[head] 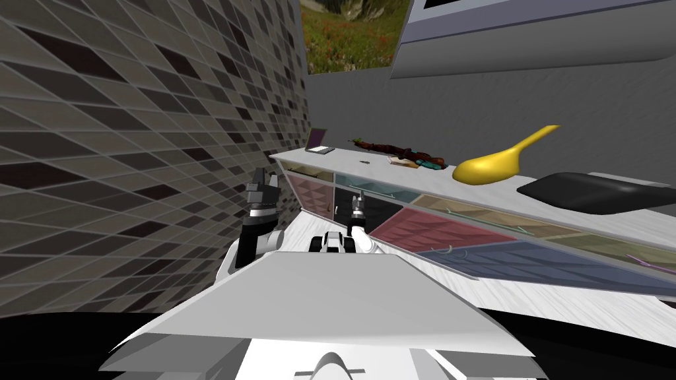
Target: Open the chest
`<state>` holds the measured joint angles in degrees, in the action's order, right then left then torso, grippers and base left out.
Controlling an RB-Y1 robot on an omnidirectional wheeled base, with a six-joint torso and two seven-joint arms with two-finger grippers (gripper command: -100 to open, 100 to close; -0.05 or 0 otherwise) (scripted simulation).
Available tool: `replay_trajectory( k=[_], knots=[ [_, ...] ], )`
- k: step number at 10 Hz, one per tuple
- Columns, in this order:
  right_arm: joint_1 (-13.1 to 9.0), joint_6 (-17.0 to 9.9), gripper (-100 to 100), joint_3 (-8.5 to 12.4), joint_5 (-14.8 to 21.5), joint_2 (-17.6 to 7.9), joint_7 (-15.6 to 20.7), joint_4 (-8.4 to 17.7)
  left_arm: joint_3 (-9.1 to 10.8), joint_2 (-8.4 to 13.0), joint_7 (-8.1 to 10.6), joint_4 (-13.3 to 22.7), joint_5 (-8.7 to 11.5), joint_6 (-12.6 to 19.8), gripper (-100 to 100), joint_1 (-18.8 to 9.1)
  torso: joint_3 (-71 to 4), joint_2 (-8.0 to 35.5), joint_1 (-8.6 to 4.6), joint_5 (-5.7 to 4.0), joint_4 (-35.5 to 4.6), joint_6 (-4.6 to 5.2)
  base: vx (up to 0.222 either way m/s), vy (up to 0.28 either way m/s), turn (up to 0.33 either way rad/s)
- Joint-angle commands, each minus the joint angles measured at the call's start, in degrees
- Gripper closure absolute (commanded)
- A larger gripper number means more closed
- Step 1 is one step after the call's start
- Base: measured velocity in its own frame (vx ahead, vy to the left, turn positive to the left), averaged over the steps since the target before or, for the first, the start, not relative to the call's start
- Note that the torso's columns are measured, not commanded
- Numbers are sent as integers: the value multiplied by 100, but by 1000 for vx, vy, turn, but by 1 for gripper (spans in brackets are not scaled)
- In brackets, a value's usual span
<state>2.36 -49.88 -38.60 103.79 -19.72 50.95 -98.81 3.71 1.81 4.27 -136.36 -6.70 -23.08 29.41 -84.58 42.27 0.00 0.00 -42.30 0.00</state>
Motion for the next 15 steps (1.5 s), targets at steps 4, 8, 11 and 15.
replay_trajectory(
  k=[4, 8, 11, 15],
  knots=[
    [-77, -758, -100, -150, 386, 151, -261, 169, 0, 0, 0, 0, 0, 0, 0, 0, -1, 0, 0, 2, -5, 0, 12, 14, 3],
    [-149, -1432, -100, -306, 772, 291, -483, 302, 0, 0, 0, 0, 0, 0, 0, 0, -1, -1, 2, 0, 2, 0, 22, 19, 4],
    [-184, -1796, -100, -410, 990, 356, -603, 359, 0, 0, 0, 0, 0, 0, 0, 0, 2, 3, 0, 0, 1, 0, 18, 22, 1],
    [-285, -1784, -100, -392, 976, 415, -473, 252, 0, 0, 0, 0, 0, 0, 0, 0, 2, 3, -4, -1, 1, 0, 13, 9, -8]
  ],
)
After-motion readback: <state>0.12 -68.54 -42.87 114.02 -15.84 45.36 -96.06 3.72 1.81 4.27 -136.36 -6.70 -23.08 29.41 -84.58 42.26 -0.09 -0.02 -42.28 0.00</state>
